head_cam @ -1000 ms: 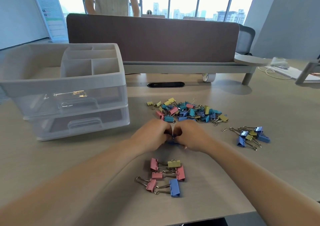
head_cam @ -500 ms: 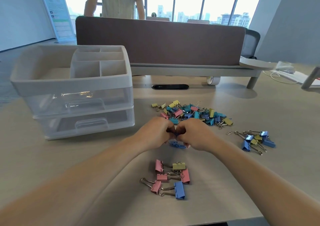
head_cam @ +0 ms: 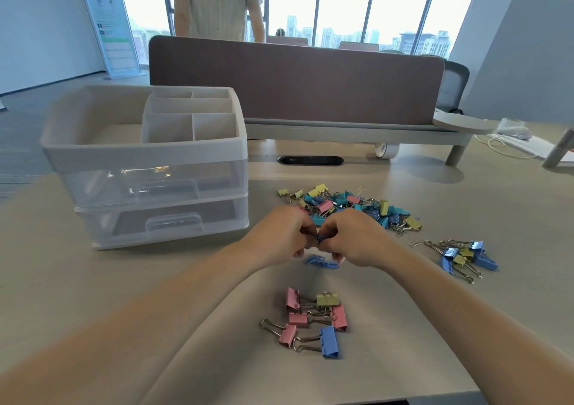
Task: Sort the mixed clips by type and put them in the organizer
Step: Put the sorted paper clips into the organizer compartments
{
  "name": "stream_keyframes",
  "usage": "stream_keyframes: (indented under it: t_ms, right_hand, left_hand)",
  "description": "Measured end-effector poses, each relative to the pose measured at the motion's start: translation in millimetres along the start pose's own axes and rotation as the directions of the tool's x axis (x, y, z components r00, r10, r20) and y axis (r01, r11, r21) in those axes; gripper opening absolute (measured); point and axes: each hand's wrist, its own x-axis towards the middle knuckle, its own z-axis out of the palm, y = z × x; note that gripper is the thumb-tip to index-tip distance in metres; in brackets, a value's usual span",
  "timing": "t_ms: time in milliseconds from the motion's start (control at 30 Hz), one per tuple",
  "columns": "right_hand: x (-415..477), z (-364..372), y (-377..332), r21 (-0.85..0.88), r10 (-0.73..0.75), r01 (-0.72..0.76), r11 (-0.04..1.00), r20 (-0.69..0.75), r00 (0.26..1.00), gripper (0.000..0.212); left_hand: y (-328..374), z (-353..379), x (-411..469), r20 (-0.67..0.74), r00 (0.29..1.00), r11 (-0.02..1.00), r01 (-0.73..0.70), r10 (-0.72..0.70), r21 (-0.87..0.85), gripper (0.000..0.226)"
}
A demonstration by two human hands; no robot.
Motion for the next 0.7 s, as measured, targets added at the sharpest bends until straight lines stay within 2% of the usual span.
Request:
stream_keyframes:
  t_ms: [100,233,367,567,700]
  right_hand:
    - [2,-17,-14,-0.002,-0.041,0.040,0.999,-0.017,0.999,0.005]
    - [12,-52,-57,-0.016,-0.119,0.118,0.993,-0.068,0.991,0.018]
    - [31,-91,-117,-0.032,-0.218,0.216,0.976,-0.082,0.973,0.008]
    - [82,-111,-195,0.055,-0.317,0.324,0.945,-0.098,0.943,0.007]
    - [120,-98,-229,0.004,-0.320,0.321,0.947,-0.077,0.944,0.010]
  left_hand:
    - [7,-23,-6,-0.040,0.999,1.000,0.000,0.000,0.019,0.011]
    - [17,-78,-18,-0.155,0.988,0.994,0.002,0.015,0.108,0.012]
    - [24,-152,-35,-0.227,0.974,0.989,0.037,-0.003,0.143,0.009]
    - [8,-241,-56,-0.292,0.947,0.963,0.195,-0.136,0.185,0.009]
    - [-15,-262,-57,-0.321,0.910,0.929,0.328,-0.262,0.171,0.012]
